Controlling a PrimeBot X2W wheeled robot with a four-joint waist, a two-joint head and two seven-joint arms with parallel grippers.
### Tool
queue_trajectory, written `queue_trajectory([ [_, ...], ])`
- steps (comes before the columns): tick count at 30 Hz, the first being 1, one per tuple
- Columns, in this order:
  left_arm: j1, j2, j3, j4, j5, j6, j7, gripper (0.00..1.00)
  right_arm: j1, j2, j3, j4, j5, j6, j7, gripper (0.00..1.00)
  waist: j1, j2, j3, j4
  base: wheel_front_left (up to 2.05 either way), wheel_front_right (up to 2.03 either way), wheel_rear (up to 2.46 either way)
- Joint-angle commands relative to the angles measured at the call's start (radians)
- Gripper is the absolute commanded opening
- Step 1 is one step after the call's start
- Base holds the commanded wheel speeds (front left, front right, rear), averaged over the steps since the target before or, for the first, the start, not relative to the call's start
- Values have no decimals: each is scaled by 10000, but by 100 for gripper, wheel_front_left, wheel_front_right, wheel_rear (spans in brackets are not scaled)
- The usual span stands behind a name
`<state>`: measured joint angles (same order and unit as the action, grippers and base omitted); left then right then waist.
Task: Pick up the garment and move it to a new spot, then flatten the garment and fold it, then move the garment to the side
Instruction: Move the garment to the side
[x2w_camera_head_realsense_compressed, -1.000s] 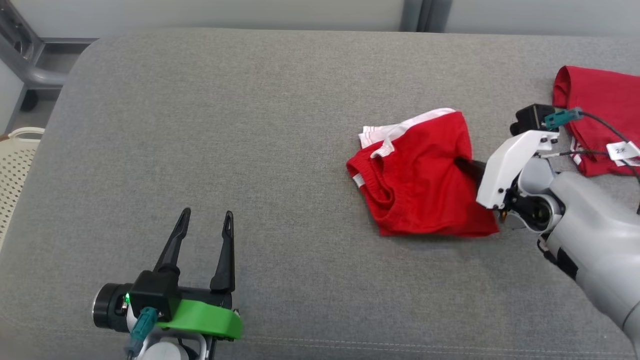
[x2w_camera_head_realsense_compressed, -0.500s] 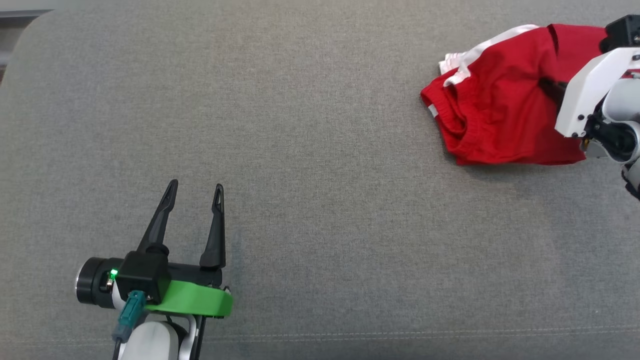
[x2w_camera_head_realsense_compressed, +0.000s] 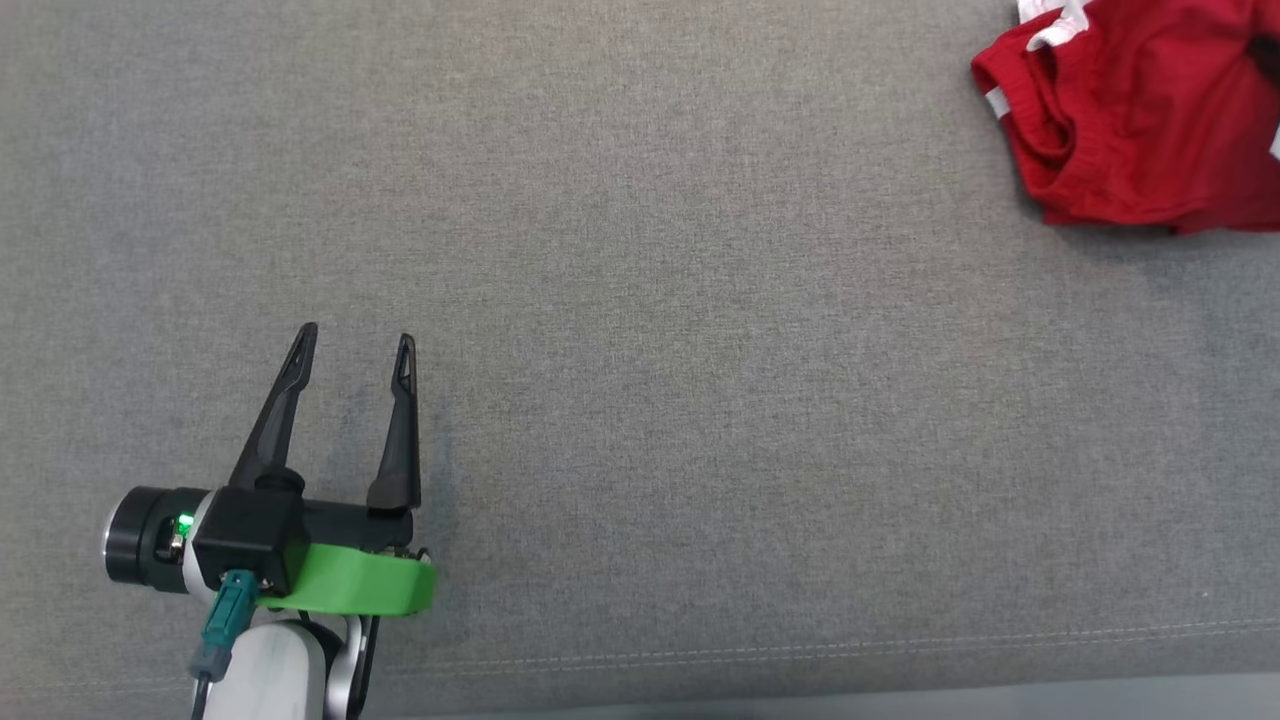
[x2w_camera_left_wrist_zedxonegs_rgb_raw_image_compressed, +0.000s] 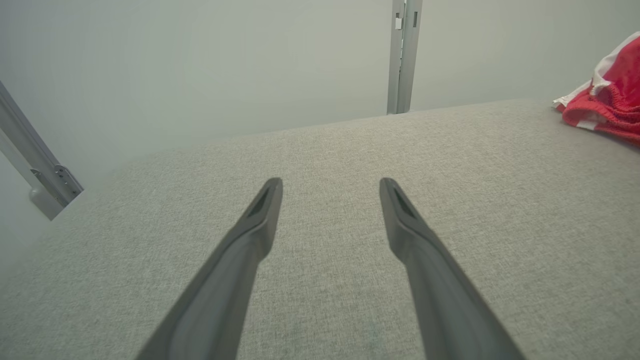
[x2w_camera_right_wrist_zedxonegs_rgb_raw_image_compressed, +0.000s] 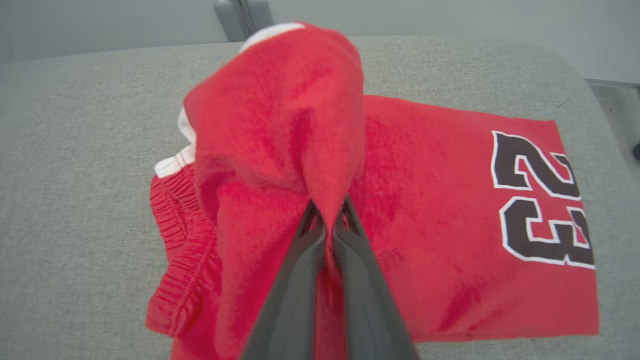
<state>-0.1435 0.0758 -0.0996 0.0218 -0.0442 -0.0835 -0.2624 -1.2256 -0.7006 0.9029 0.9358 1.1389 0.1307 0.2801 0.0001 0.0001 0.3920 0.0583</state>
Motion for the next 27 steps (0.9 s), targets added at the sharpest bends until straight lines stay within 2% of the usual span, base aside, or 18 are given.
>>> queue_trajectory([
  [1, -200, 87, 64, -87, 51, -29, -20, 100, -196, -152, 52, 8, -118, 0, -29, 0, -1, -1, 238, -42, 0, 0, 0],
  [13, -19, 165, 181, -510, 193, 62, -20, 100, -835, -1215, 372, -196, -33, -1, 250, 0, -1, -1, 488, 46, 0, 0, 0],
  [27, 83, 188, 237, -654, 194, 99, -18, 100, -1245, -1958, 693, -521, 121, -1, 575, 0, -1, -1, 481, 20, 0, 0, 0],
])
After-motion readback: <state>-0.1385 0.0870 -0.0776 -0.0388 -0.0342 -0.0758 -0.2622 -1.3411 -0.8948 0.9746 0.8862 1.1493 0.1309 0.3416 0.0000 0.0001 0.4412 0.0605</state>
